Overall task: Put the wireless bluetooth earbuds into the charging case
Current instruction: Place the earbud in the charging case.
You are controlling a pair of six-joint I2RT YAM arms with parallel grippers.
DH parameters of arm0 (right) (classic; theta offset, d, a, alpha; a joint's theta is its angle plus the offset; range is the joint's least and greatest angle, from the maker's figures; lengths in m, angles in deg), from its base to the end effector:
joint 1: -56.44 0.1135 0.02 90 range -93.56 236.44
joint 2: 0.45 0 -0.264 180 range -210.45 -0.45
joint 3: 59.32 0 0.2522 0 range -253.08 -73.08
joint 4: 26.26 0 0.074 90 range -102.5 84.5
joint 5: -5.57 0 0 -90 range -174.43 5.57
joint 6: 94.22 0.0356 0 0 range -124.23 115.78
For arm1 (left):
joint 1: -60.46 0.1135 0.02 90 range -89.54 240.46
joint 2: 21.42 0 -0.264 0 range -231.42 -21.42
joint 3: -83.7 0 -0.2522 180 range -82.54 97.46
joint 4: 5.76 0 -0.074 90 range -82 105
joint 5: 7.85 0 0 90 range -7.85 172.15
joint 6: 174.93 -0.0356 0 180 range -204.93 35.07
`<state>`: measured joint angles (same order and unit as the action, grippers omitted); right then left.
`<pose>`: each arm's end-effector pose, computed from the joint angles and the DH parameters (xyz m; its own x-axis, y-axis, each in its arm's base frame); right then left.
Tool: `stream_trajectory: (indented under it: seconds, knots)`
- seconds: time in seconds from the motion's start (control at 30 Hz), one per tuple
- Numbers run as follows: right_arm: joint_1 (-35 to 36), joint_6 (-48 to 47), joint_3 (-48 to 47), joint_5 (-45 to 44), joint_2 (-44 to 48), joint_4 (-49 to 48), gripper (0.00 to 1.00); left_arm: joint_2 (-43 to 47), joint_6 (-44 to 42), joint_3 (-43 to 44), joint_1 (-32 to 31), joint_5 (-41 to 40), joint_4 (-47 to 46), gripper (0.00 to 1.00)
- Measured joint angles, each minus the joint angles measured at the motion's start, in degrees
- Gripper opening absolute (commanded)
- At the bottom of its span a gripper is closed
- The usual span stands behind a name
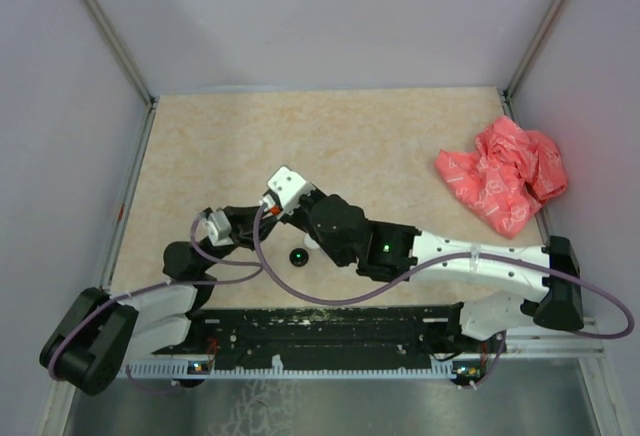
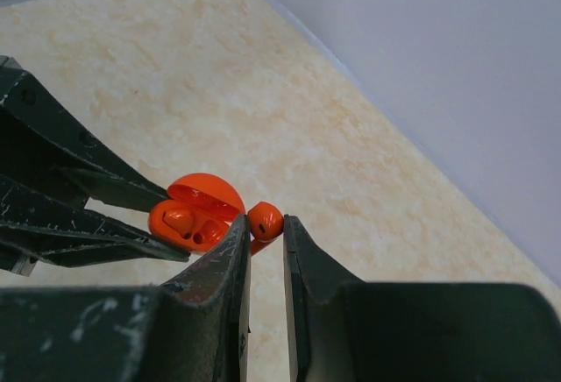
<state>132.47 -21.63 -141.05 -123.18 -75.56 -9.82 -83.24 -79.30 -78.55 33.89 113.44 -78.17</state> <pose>0.0948 0.2886 0.3804 0.1426 -0.3933 -0.9083 -0.5924 0.7012 -0.3967 0.1424 -0.0919 0.2204 0.3449 -0.2662 -0.9001 0.8289 0.5363 0.1590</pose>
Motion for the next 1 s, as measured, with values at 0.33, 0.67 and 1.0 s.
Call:
stream_trajectory:
  seconds: [0.33,0.67,1.0]
  knots:
    - [0.0,-0.59,8.55,7.58,3.87,-8.5,0.09,0.0,7.28,0.0,0.0,0.0,-0.07,0.0]
    - [-0.39,-1.05,13.4,13.35,7.8,-15.12,0.08,0.52,12.7,0.04,-0.02,1.7,-0.11,0.0]
    - [-5.14,0.74,17.75,22.36,11.87,-17.25,0.08,3.48,16.26,0.15,0.0,4.92,-0.2,0.0]
